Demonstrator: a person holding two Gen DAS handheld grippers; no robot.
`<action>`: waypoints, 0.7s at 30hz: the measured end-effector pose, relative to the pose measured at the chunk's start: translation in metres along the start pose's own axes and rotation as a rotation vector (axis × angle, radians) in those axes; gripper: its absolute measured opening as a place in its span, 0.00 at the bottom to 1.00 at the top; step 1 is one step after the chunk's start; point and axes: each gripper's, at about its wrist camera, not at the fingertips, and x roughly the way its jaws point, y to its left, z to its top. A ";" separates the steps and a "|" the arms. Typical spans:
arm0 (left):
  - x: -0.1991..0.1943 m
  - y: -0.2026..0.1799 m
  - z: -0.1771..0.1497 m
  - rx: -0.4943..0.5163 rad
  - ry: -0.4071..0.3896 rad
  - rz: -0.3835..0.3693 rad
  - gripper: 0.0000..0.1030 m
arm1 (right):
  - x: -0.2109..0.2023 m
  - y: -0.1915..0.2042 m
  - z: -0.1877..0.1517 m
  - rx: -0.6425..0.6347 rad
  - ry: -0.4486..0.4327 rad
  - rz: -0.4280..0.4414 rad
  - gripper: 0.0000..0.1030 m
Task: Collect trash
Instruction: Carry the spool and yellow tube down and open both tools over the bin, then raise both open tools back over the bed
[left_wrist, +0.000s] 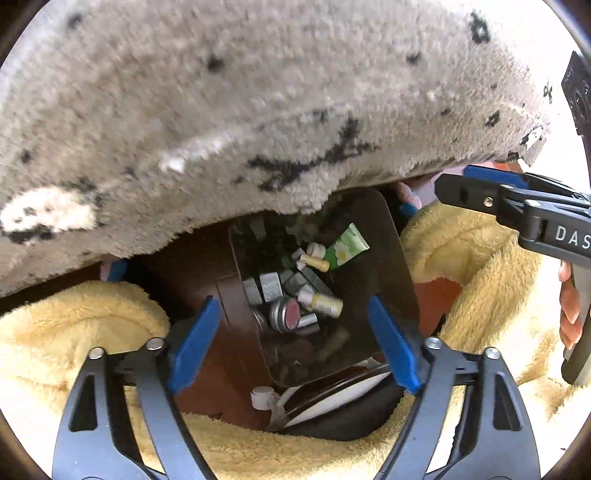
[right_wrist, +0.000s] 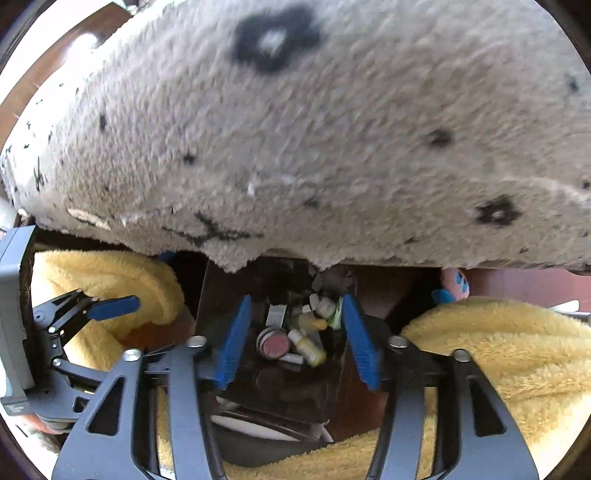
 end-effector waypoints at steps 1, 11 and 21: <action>-0.004 0.001 0.001 -0.002 -0.013 0.004 0.83 | -0.004 0.000 0.000 0.001 -0.010 -0.001 0.67; -0.063 0.008 0.008 -0.007 -0.154 0.031 0.92 | -0.045 0.005 0.009 -0.011 -0.113 -0.003 0.87; -0.133 0.025 0.036 0.001 -0.333 0.098 0.92 | -0.108 -0.002 0.046 -0.032 -0.300 0.006 0.88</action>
